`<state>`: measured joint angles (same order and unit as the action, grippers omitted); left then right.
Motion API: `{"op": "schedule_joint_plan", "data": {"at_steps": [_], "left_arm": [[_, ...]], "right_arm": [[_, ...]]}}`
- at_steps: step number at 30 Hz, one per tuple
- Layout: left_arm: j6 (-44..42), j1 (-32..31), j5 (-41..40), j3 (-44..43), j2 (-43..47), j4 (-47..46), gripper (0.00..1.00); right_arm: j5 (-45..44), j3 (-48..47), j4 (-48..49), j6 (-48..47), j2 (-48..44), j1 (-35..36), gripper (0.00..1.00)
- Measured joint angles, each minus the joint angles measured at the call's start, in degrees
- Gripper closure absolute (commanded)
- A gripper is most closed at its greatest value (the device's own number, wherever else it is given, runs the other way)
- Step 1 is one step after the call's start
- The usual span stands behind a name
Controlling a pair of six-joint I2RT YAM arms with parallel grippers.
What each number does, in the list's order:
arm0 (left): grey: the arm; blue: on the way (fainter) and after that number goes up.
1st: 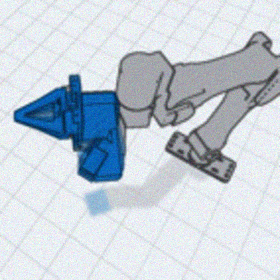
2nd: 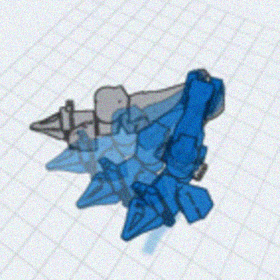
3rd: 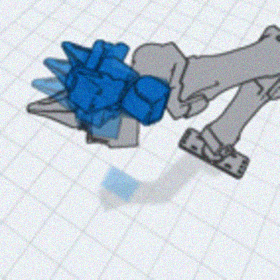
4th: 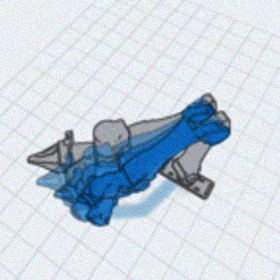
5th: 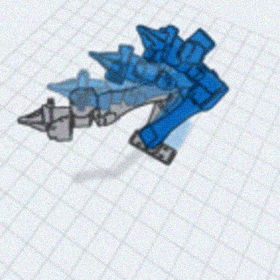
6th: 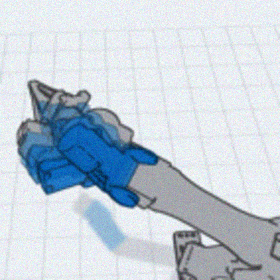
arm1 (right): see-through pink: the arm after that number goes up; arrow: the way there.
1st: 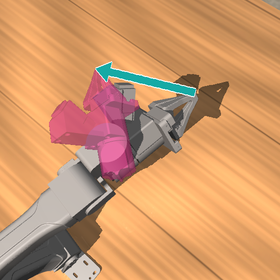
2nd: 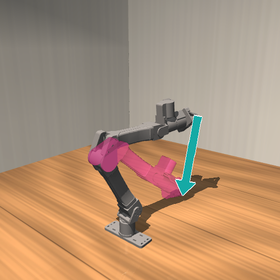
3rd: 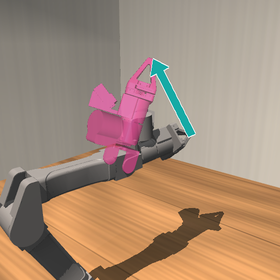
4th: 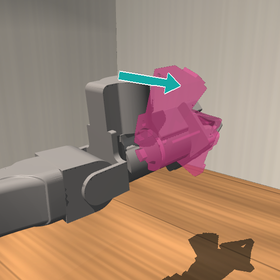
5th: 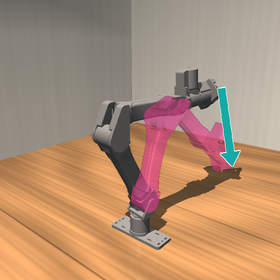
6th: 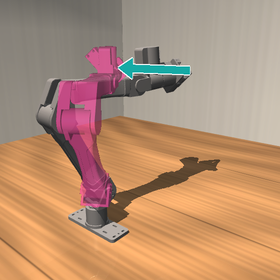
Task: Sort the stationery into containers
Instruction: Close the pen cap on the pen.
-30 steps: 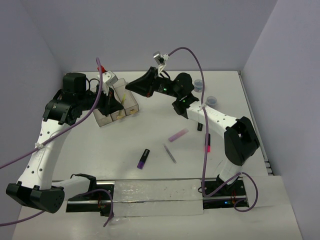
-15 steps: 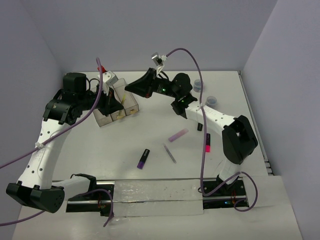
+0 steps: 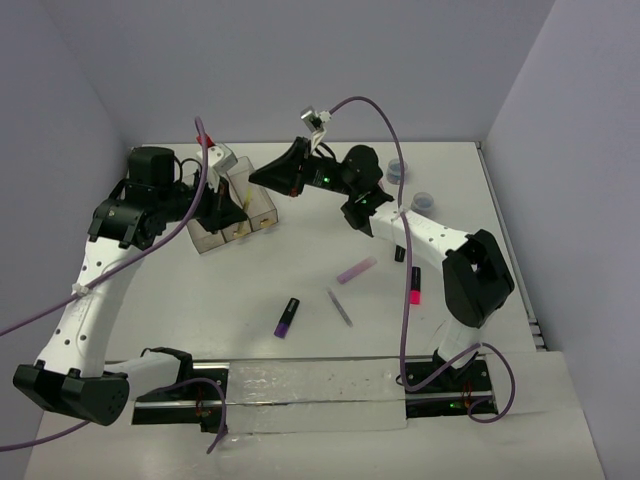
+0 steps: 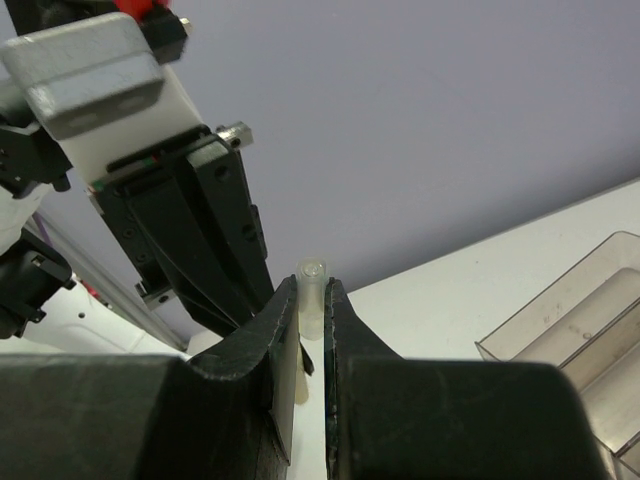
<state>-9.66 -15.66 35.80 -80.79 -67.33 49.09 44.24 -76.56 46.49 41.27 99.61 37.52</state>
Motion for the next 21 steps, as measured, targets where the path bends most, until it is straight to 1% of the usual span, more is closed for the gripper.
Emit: {"op": "schedule_joint_plan", "data": {"at_steps": [21], "left_arm": [[-0.05, 0.00, -0.54, 0.76, -0.09, 0.03, 1.00]], "right_arm": [[-0.05, -0.37, -0.72, -0.89, -0.14, 0.00, 1.00]]}}
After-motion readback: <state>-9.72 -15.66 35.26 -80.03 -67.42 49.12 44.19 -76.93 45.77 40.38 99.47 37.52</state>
